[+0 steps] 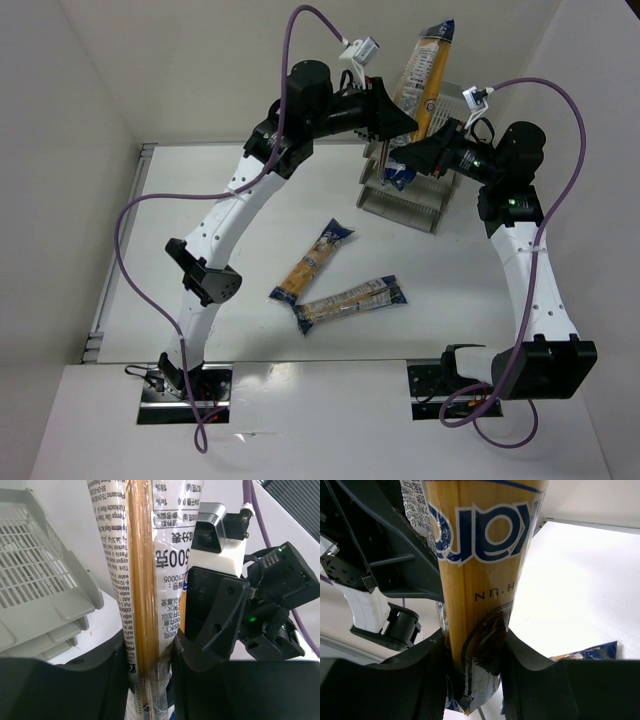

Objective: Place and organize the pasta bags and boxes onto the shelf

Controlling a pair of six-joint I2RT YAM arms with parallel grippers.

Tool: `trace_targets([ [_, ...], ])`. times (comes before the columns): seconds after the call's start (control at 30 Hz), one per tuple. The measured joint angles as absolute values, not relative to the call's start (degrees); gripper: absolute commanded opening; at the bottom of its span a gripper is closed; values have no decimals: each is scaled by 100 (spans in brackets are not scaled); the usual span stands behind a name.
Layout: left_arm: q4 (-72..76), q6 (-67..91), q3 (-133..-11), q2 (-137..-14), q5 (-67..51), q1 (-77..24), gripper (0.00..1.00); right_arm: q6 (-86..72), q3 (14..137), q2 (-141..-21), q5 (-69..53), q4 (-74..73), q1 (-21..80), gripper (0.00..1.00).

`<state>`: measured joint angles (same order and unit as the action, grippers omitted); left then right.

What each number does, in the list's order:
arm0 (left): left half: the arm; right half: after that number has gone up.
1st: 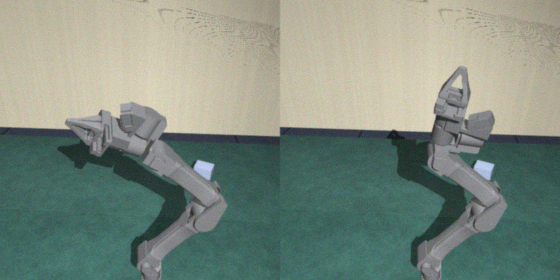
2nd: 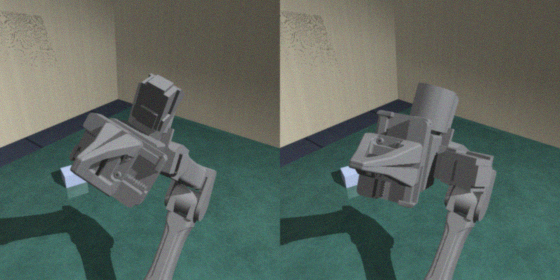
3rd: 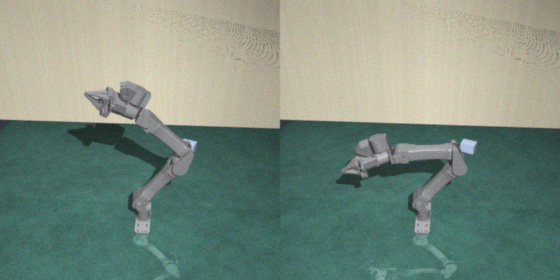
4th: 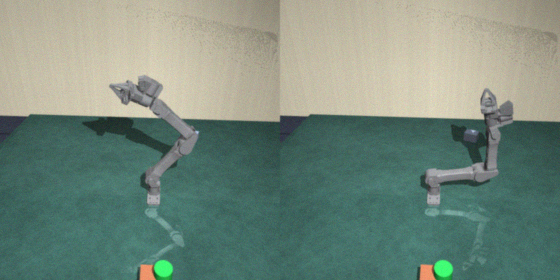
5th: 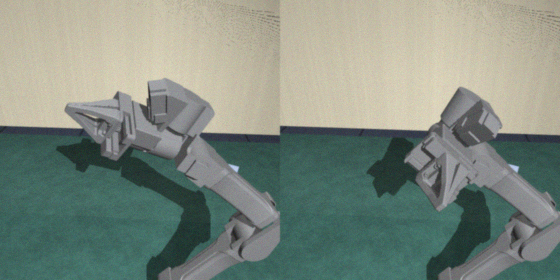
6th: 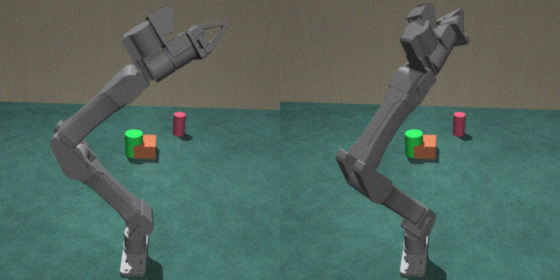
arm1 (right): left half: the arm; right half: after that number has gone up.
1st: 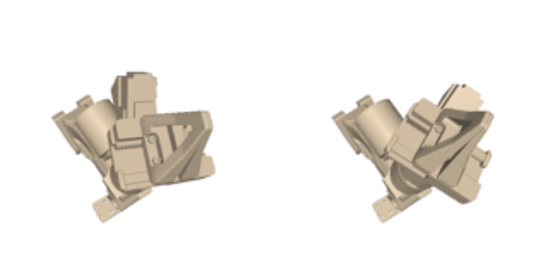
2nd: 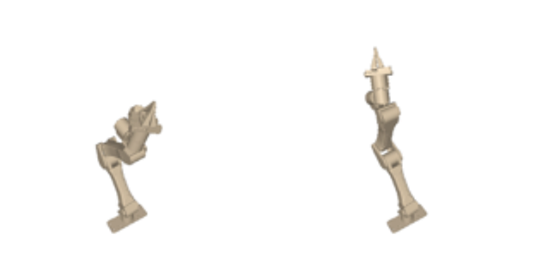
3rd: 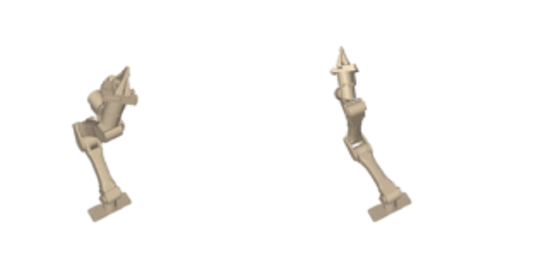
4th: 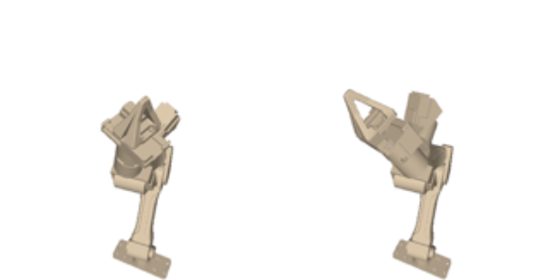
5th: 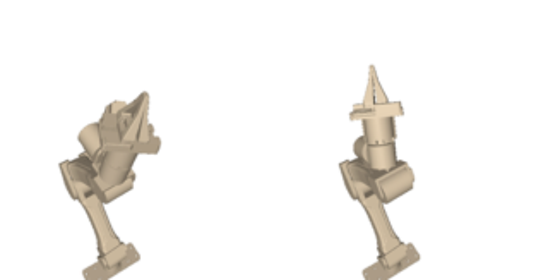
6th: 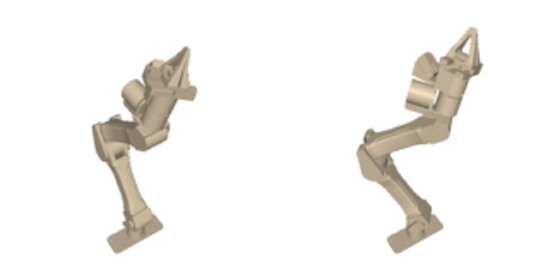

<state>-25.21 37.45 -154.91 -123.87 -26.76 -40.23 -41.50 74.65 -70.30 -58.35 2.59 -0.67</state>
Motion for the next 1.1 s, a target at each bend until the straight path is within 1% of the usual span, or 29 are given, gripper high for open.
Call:
trace_targets([
  [0.07,-2532,3686,-15482,-12387,-2567,-4034,50,-4213,7465,-7032,-5808,259,-67,0],
  [0.1,-2530,3623,-15476,-12387,-2495,-4038,59,-4248,7465,-7032,-5791,255,-67,0],
  [0.2,-2512,3424,-15393,-12357,-2180,-4060,66,-4355,7465,-7032,-5793,248,-60,0],
  [0.3,-2493,3216,-15292,-12302,-1914,-4071,67,-4495,7463,-7048,-5784,246,-51,0],
  [0.6,-2394,2600,-15172,-12206,-1179,-4060,82,-4678,7352,-7076,-5603,353,-67,0],
  [0.7,-2399,2370,-15170,-12191,-882,-4023,84,-4748,7336,-7126,-5435,399,-161,0],
  [0.83,-2438,2080,-15067,-12049,-438,-3791,84,-4768,7356,-7347,-4978,543,-576,0],
  [0.97,-2541,1898,-14503,-11581,-115,-3387,85,-4613,7649,-7948,-4493,532,-849,0],
  [1.1,-2624,1772,-13513,-10908,38,-2934,88,-4447,8136,-8790,-4289,462,-875,0],
])
